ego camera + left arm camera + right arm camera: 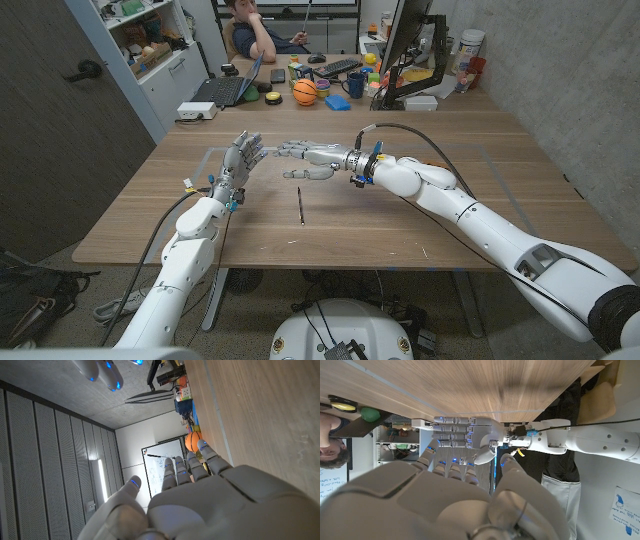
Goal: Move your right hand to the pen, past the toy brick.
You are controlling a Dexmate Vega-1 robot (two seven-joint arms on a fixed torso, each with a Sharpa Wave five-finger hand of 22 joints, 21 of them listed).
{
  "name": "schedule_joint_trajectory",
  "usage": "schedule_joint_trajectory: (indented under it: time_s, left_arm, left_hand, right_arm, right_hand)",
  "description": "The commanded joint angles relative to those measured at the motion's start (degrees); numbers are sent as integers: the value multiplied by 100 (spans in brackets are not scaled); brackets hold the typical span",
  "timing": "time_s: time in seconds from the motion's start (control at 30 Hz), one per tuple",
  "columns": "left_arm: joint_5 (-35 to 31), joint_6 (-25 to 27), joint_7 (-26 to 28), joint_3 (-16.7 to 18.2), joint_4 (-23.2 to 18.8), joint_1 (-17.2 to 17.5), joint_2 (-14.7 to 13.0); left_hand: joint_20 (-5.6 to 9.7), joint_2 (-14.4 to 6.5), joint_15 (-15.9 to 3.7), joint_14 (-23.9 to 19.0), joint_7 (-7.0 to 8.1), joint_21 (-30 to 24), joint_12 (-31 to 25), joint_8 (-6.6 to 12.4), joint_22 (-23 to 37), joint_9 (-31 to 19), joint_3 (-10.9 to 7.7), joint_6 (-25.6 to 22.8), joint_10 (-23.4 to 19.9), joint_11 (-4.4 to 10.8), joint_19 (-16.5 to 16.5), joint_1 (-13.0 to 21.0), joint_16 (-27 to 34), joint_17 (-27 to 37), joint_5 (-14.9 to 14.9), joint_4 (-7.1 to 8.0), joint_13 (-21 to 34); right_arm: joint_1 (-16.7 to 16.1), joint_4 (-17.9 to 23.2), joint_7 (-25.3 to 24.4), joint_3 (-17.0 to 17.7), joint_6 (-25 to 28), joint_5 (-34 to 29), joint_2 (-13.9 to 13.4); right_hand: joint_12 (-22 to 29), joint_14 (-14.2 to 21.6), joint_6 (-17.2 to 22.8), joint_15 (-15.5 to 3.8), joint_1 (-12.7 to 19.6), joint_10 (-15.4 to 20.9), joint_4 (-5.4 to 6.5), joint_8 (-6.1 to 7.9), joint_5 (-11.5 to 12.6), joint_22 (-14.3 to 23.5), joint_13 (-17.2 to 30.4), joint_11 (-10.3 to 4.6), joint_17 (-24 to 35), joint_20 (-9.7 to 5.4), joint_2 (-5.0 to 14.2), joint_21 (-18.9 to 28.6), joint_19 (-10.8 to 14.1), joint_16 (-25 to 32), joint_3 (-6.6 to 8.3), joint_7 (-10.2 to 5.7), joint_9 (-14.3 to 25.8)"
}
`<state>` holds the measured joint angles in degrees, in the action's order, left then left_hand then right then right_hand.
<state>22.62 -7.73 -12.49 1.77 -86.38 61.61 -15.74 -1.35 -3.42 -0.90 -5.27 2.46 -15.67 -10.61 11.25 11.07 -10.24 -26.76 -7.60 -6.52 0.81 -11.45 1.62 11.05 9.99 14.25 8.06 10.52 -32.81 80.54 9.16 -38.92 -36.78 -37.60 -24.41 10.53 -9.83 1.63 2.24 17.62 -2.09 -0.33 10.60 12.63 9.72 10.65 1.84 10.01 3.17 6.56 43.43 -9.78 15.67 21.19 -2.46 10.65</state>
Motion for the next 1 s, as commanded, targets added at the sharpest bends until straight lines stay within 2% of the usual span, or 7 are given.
schedule_joint_trajectory:
  time_s: [0.03, 0.37, 0.73, 1.0]
  left_arm:
    - [13, 44, -79, 11, 9, 16, 2]
    - [10, 13, -91, 38, -2, 52, 8]
    - [21, 10, -112, 76, -15, 81, 2]
    - [39, 6, -156, 92, 17, 71, -8]
  left_hand:
    - [-9, -38, 8, -36, 25, 14, -21, 37, 8, -35, 24, -62, -41, 19, -31, -19, 48, 19, 37, 14, 19]
    - [-6, -38, 14, -41, 45, 23, -22, 31, 9, -37, 38, -69, -51, 24, -31, -26, 49, 20, 38, 21, 19]
    - [-13, -38, 19, -39, 56, 32, -17, 20, 10, -38, 52, -64, -44, 22, -36, -31, 46, 21, 39, 26, 20]
    - [-14, -38, 18, -42, 52, 39, -17, 16, 10, -39, 62, -67, -47, 18, -35, -33, 47, 22, 40, 29, 20]
  right_arm:
    - [27, 152, 297, -153, 141, -93, -66]
    - [97, 349, 541, -326, 389, -439, -82]
    - [269, 217, 831, -530, 533, -509, 5]
    - [320, 272, 951, -638, 725, -651, 20]
  right_hand:
    - [30, -138, 14, 25, 135, -19, -70, 43, 57, 18, 19, -5, 7, -47, 6, -18, -537, -12, 38, -7, 19]
    - [18, -120, 19, 34, 313, -75, -192, 41, 73, 20, 18, -47, 9, -46, 48, -66, -478, -34, 101, -21, 18]
    - [43, -116, 81, 31, 356, -29, -216, 63, 63, 26, 19, -38, 15, -48, 76, -96, -459, -45, 104, -42, 22]
    - [66, -47, 137, 18, 393, 28, -229, 78, 56, 30, 19, -42, 17, -38, 120, -102, -397, -28, 115, -24, 25]
